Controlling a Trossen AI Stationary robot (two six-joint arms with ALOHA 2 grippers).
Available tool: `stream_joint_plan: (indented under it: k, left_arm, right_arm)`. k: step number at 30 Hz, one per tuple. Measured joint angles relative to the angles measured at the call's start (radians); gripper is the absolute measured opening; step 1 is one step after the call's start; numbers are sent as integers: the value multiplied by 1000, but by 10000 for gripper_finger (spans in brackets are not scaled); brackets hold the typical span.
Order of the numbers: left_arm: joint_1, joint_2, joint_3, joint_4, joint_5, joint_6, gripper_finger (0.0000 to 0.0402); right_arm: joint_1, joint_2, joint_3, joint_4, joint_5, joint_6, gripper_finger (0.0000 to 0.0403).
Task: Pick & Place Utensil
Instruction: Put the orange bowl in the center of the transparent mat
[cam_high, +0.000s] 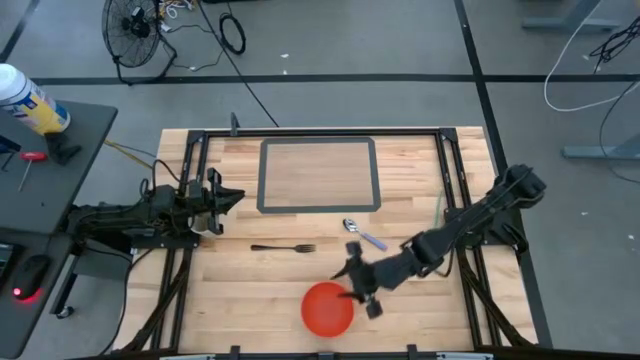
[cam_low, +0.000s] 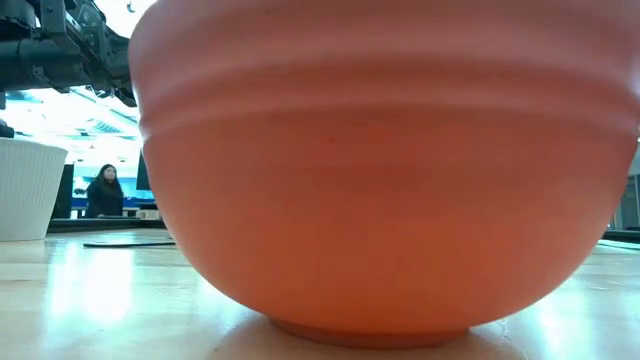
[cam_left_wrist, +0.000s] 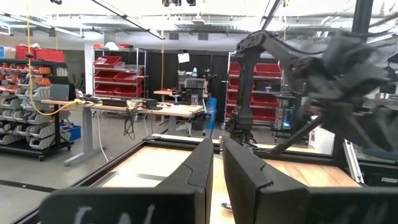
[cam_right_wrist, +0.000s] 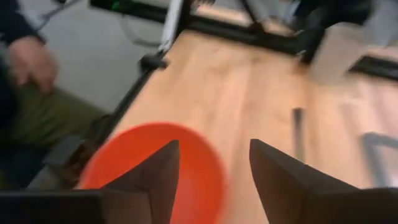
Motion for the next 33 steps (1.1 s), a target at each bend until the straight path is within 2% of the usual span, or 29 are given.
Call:
stream_joint_plan:
  k: [7, 20, 26, 33]
  left_arm:
    - [0, 0, 0, 0, 0, 0, 42]
    - [0, 0, 0, 1, 0, 0, 42]
    - [0, 0, 0, 2, 0, 0, 42]
    - [0, 0, 0, 3, 0, 0, 42]
  right_arm:
    - [74, 106, 152, -134, -125, 79, 204]
    - [89, 263, 159, -148, -199, 64, 179]
    - [99, 283, 259, -333, -151, -16, 167]
    - [98, 376, 383, -484, -191, -139, 165]
